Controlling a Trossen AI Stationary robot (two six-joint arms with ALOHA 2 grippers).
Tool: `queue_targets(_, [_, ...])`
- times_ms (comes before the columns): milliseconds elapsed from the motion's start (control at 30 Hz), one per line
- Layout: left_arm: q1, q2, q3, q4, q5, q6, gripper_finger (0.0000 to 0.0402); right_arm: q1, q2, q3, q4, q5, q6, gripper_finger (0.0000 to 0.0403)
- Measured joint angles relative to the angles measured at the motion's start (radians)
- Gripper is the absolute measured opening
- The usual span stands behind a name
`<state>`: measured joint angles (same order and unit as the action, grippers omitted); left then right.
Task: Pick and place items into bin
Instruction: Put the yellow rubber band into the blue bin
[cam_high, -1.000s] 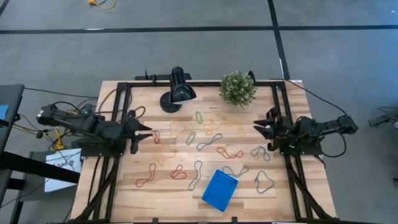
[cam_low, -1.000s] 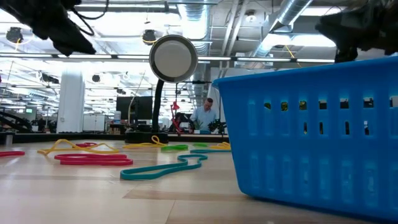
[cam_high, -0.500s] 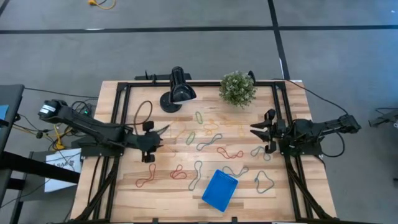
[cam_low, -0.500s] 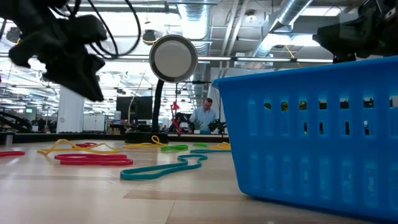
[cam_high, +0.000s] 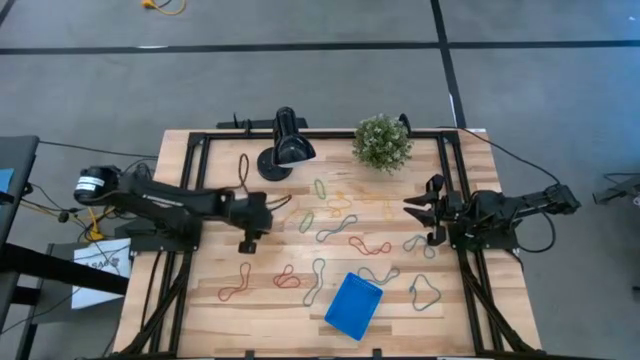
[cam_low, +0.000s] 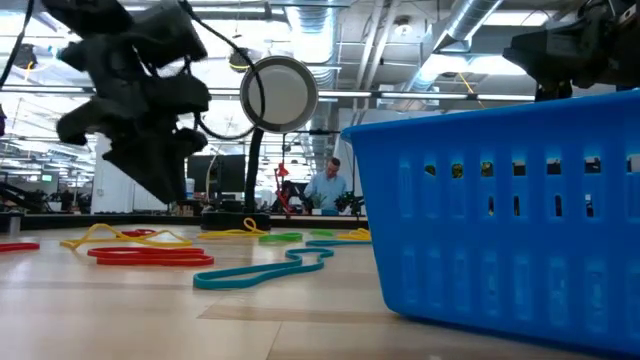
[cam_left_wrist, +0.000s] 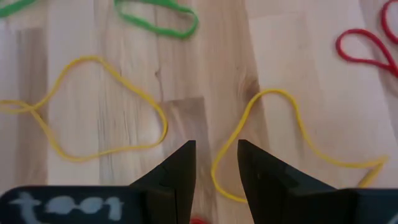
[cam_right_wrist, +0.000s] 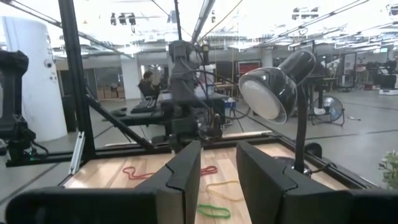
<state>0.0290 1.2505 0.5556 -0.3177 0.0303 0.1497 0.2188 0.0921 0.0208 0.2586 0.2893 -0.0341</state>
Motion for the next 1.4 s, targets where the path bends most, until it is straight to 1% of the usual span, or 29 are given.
queue_targets(100, [0.059,0.022,-0.004,-0.004,0.065,0.031,0.0109,0.000,0.000,0.000,0.000,0.000,0.000,0.0098])
queue_targets(133, [0.069,0.031,-0.006,-0.002,0.104,0.043,0.0109,0.000,0.000,0.000,0.000,0.000,0.000,0.0098])
queue_targets(200, [0.079,0.050,-0.016,0.016,0.188,0.073,0.0109,0.000,0.000,0.000,-0.006,0.000,0.000,0.0098])
queue_targets(267, [0.080,0.071,-0.023,0.043,0.220,0.099,0.0109,0.000,0.000,0.001,-0.018,0.000,0.000,0.0098])
queue_targets(533, [0.080,0.170,-0.023,0.113,0.132,0.158,0.0109,0.000,0.000,0.001,-0.019,0.000,0.000,0.0098])
queue_targets(633, [0.080,0.187,-0.020,0.115,0.126,0.161,0.0109,0.000,0.000,0.001,-0.019,0.000,0.000,0.0098])
queue_targets(800, [0.079,0.182,-0.021,0.113,0.125,0.159,0.0106,0.000,0.000,0.001,-0.018,0.000,0.000,0.0098])
queue_targets(900, [0.078,0.181,-0.021,0.111,0.123,0.158,0.0085,0.000,0.000,0.001,-0.018,0.000,0.000,0.0098])
queue_targets(1067, [0.078,0.181,-0.021,0.097,0.118,0.165,0.0015,0.000,0.000,0.001,-0.018,0.000,0.000,0.0098])
queue_targets(1100, [0.078,0.181,-0.021,0.097,0.118,0.159,0.0008,0.000,0.000,0.001,-0.018,0.000,0.000,0.0098])
queue_targets(1233, [0.065,0.184,0.001,0.072,0.137,0.123,0.0002,0.000,0.000,0.001,-0.018,0.000,0.000,0.0098])
queue_targets(1300, [0.044,0.180,0.025,0.040,0.184,0.117,0.0001,0.000,0.000,0.001,-0.019,0.000,0.006,0.0098])
queue_targets(1400, [0.012,0.156,0.092,0.008,0.271,0.139,0.0000,0.000,0.000,0.001,-0.021,0.000,0.041,0.0098])
